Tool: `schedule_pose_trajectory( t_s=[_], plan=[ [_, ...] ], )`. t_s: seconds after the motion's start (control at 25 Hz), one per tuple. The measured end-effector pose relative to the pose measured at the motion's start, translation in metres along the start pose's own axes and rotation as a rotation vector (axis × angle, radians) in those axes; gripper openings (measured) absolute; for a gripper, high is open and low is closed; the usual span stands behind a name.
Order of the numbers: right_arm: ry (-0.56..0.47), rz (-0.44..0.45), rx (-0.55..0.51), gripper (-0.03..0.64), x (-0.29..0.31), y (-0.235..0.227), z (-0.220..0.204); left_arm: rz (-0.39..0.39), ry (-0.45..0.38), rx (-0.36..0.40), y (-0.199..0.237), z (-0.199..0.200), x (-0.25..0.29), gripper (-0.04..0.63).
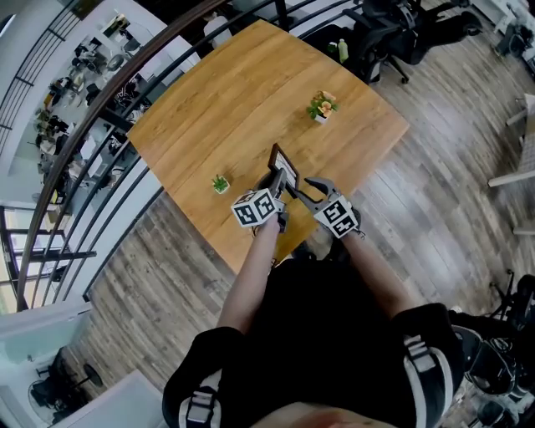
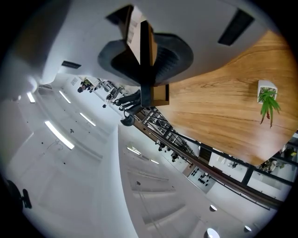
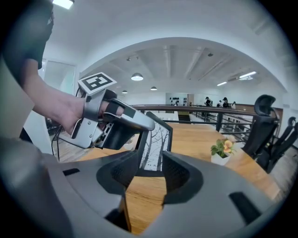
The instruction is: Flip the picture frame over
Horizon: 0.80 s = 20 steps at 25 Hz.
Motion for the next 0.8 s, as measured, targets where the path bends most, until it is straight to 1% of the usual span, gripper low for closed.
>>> schedule_pose_trajectory(
  t_s=[0.16,0.24,0.48,0.6,0.8],
  plan=[
    [0.012,-0.017,0.038,0.173,-0.001,-0.017,-0.012,-0.002,0.002,0.006,0.003,-0.003,-0.005,0.097],
    [0.015,-0.016,0.059,0.173,-0.002,-0.021,-0.012,-0.013,0.006,0.009,0.003,-0.004,-0.007,0.095],
    [0.028,0.026,0.094,0.173,0.004,-0.033,-0.011,-0.043,0.023,-0.034,0.013,-0.004,-0.007,0.096],
    [0.031,0.048,0.118,0.175,0.005,-0.034,-0.011,-0.097,0.038,-0.058,0.012,-0.004,-0.009,0.095],
    [0.026,0.055,0.148,0.176,0.004,-0.042,-0.013,-0.24,0.073,-0.099,-0.003,-0.003,-0.007,0.095]
  ],
)
Point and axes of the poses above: the fingertips, and each gripper's own axes: x forward along the fingers, y to its left, z out of its top, the point moved 2 cm from there along -x, backward along the fingers, and after that the axes turned 4 degrees about -y, right-handed, at the moved point
